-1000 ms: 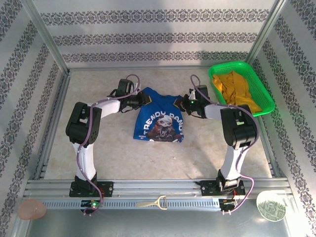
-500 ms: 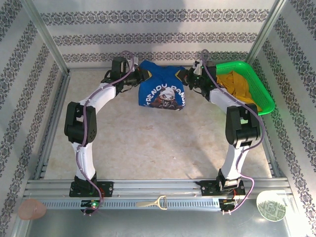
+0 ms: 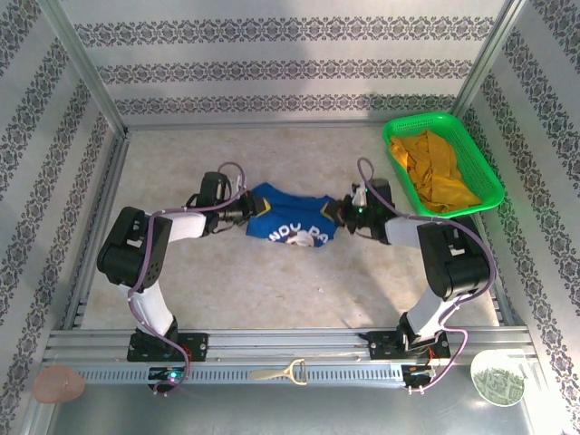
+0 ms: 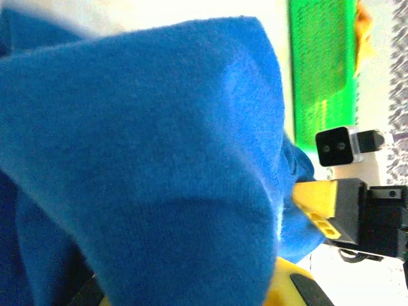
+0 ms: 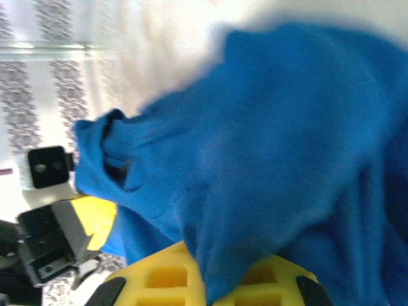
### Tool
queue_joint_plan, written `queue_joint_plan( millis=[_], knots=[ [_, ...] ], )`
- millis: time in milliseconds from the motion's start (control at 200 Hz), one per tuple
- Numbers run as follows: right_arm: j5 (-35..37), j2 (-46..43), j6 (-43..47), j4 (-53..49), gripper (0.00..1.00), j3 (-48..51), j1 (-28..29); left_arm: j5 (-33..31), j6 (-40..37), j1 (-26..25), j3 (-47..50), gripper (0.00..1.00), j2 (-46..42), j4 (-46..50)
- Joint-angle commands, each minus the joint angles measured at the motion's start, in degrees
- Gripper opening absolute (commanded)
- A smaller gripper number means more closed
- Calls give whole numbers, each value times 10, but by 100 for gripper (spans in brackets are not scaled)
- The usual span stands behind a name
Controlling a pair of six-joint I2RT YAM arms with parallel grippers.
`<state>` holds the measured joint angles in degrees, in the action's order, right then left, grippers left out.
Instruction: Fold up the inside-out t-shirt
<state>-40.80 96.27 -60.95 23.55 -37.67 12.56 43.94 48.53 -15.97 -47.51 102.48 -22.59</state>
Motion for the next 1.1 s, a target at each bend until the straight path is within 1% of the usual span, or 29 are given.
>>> queue_joint_plan(
  millis=[0,195,415,639,809,834,849,879,929,969,994,1044,1099],
  knots=[
    [24,-30,13,55,0,31,1,-13,9,-5,9,0,-11,-86],
    [36,-49,21,41,0,45,1,-28,-23,-8,10,0,-24,-41],
    [71,-35,45,27,0,6,1,-87,-58,-9,3,0,-19,0],
    [103,31,80,-25,0,-61,3,-122,-82,-9,-34,0,30,26],
    [124,75,89,-49,0,-69,2,-136,-88,-9,-43,0,58,35],
    [123,79,90,-51,6,-72,2,-141,-90,-9,-42,0,57,38],
    [122,82,91,-52,11,-74,2,-144,-91,-8,-40,1,58,39],
    [120,84,92,-55,21,-79,2,-148,-91,-7,-38,8,59,40],
    [116,84,97,-63,33,-89,1,-149,-90,-3,-38,16,59,41],
    [112,80,100,-74,41,-96,-2,-148,-88,-2,-39,26,58,41],
    [109,73,102,-78,45,-100,-4,-147,-88,0,-41,33,55,42],
    [106,52,103,-89,51,-104,-12,-146,-86,3,-44,41,46,44],
    [106,22,110,-113,53,-108,-21,-147,-82,8,-50,51,30,45]
  ],
)
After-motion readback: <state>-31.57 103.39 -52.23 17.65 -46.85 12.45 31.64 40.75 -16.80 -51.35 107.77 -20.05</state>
